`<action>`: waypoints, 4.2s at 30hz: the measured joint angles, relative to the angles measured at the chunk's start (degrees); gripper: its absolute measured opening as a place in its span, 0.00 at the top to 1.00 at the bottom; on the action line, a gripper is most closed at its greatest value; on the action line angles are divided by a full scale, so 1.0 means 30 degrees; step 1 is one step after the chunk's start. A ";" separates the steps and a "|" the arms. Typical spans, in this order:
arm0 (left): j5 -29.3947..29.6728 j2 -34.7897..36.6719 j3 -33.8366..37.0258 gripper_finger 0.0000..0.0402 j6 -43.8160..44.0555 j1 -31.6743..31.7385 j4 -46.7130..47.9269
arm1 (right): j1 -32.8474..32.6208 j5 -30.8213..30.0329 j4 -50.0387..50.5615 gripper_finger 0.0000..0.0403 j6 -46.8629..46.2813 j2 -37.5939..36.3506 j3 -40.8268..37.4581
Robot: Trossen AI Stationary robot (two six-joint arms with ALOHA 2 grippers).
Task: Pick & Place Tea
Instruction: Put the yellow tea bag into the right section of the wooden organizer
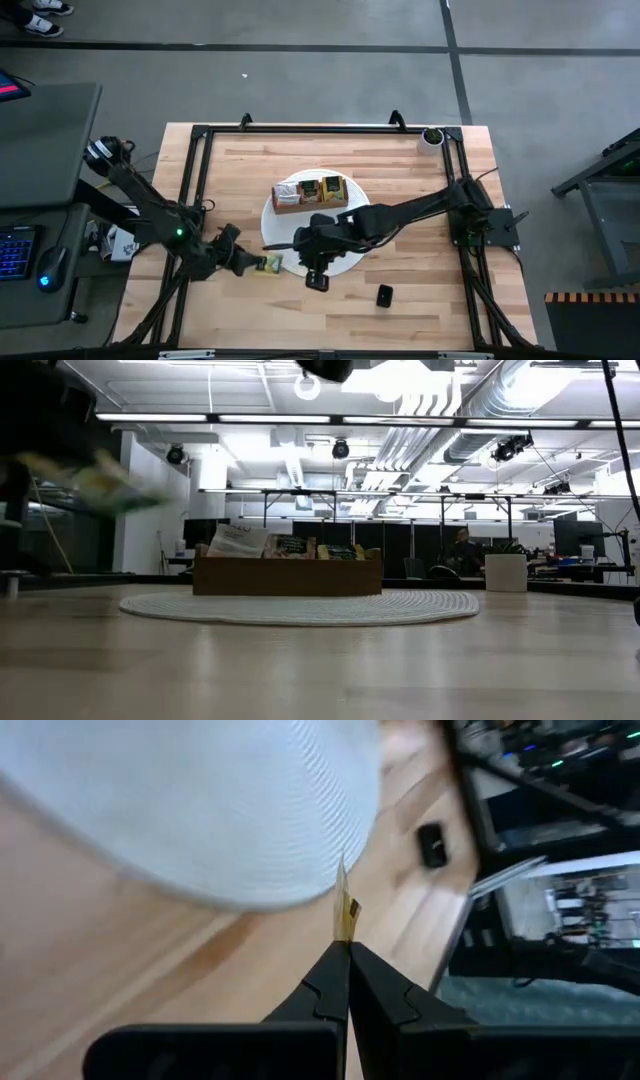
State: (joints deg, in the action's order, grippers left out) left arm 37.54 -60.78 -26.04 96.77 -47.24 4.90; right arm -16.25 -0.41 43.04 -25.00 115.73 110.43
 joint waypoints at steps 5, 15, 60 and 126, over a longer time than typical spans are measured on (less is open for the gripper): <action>0.0005 0.2503 -0.0494 1.00 -0.4041 0.1999 0.0126 | -0.0282 -0.0534 0.1044 0.88 0.0373 -0.1236 -0.0007; -0.3307 0.4811 -0.5717 1.00 -1.2801 0.8497 0.3774 | -0.1434 -0.2753 0.2396 0.91 0.1240 -0.3053 0.0000; -1.5711 -1.9309 -3.5555 1.00 -3.4812 2.1607 2.5619 | -1.0620 -1.4397 1.5570 0.99 -0.9673 -1.2390 -0.1960; -1.3750 -2.4632 -3.5617 1.00 -3.5620 2.0575 2.4123 | -1.1511 -1.3246 1.0412 0.97 -1.1007 -1.5870 -1.0229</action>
State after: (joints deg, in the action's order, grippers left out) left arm -3.71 -134.67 -132.89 -10.09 14.48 77.27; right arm -50.78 -40.15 74.28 -58.02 68.12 79.75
